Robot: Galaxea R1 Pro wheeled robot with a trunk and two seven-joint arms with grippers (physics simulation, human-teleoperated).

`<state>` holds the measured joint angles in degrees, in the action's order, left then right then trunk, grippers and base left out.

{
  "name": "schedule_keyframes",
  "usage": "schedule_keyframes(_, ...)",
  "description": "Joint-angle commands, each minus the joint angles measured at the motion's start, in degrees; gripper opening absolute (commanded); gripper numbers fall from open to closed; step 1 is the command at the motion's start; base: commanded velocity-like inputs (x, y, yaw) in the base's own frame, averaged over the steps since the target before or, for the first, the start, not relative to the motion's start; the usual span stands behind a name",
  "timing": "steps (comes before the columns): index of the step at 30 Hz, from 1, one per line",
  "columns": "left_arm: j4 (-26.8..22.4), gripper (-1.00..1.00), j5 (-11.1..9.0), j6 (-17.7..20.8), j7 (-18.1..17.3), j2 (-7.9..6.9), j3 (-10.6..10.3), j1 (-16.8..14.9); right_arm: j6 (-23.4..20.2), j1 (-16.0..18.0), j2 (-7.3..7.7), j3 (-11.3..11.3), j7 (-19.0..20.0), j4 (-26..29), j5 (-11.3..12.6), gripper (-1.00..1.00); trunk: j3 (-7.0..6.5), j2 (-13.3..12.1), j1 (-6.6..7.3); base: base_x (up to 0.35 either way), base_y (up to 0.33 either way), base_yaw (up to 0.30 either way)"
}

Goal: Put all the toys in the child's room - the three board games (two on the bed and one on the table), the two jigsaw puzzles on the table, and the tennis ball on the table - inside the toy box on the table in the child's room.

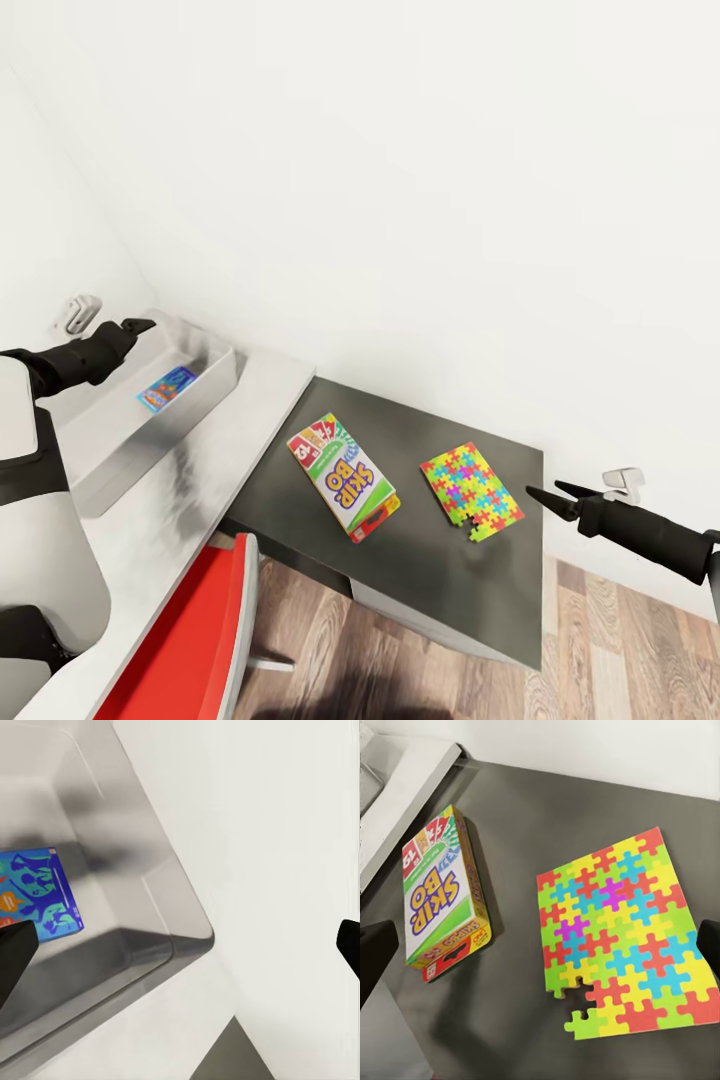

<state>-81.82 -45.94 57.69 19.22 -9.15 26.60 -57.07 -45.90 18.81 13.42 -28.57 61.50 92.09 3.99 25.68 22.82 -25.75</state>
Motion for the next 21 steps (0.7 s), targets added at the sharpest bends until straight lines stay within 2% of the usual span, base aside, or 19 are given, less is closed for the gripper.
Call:
schedule_keyframes(1,0.0,1.0,-0.6,0.2,0.5,0.0,0.0,-0.1,-0.5,0.0,0.01,0.0,0.0,0.0,0.3,1.0,0.0,0.1,-0.04,0.0,0.0,0.0)
schedule_keyframes(21,0.1,1.0,-0.5,0.2,0.5,-0.1,0.2,0.2,-0.4,-0.1,-0.07,0.2,0.0,0.0,0.3,1.0,-1.85,0.1,-0.04,0.0,0.0,0.0)
